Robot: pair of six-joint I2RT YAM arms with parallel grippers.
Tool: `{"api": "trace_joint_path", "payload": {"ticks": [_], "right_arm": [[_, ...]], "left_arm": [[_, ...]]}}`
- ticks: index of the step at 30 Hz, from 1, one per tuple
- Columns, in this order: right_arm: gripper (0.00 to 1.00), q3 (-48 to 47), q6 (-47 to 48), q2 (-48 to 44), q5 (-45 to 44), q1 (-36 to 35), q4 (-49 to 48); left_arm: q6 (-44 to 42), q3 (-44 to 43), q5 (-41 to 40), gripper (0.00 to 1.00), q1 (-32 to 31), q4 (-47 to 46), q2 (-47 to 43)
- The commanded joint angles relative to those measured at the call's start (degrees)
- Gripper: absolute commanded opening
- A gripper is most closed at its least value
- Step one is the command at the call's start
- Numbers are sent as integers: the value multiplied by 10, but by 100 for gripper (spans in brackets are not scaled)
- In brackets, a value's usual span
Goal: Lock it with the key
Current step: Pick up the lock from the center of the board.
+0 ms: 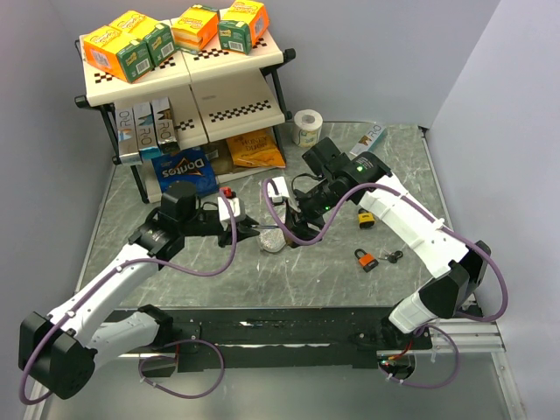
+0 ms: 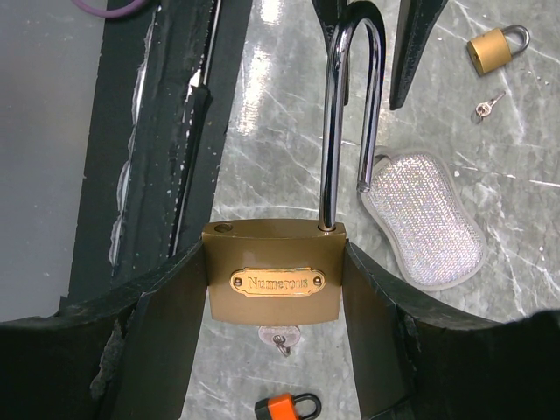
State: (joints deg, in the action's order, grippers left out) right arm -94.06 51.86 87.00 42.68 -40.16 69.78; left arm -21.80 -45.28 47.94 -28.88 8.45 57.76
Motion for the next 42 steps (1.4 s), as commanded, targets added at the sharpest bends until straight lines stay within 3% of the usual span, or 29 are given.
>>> {"api": "trace_joint_path", "payload": {"ticks": [1,5,9,12,14,15,16,19,20,24,30,36,42], "right_arm": [[0,-19,-6,-34,27,-4,-15],[0,-21,-9,-32,28,-5,-15],[0,-25,-19,-29,29,-4,-18],[0,-23,-39,-29,21,-3,-32],[12,-17,-64,-31,16,3,-52],[24,-14,-73,-34,15,8,-58],[60,-9,-89,-37,19,13,-62],[93,10,-114,-58,27,46,-100],[99,16,-115,-66,28,66,-109],[99,45,-107,-118,40,110,-150],[99,98,-110,-183,43,121,-171],[99,135,-193,-234,108,127,-217],[100,199,-254,-291,109,127,-290]], "left_arm": [[-15,-20,9,30,-5,-11,-1],[-18,-19,9,21,-6,-9,-2],[-4,-18,12,1,-6,-19,-7],[10,-25,29,1,-7,-14,-10],[45,-31,36,1,-7,-9,-4],[64,-35,40,1,-6,-12,-2],[82,-37,43,1,-4,-19,0],[148,-39,65,1,4,-44,3],[173,-40,69,1,5,-59,1],[215,-52,82,1,5,-81,-3],[282,-68,98,1,7,-113,-6],[315,-87,119,1,8,-111,-10],[351,-100,152,1,9,-124,-14]]}}
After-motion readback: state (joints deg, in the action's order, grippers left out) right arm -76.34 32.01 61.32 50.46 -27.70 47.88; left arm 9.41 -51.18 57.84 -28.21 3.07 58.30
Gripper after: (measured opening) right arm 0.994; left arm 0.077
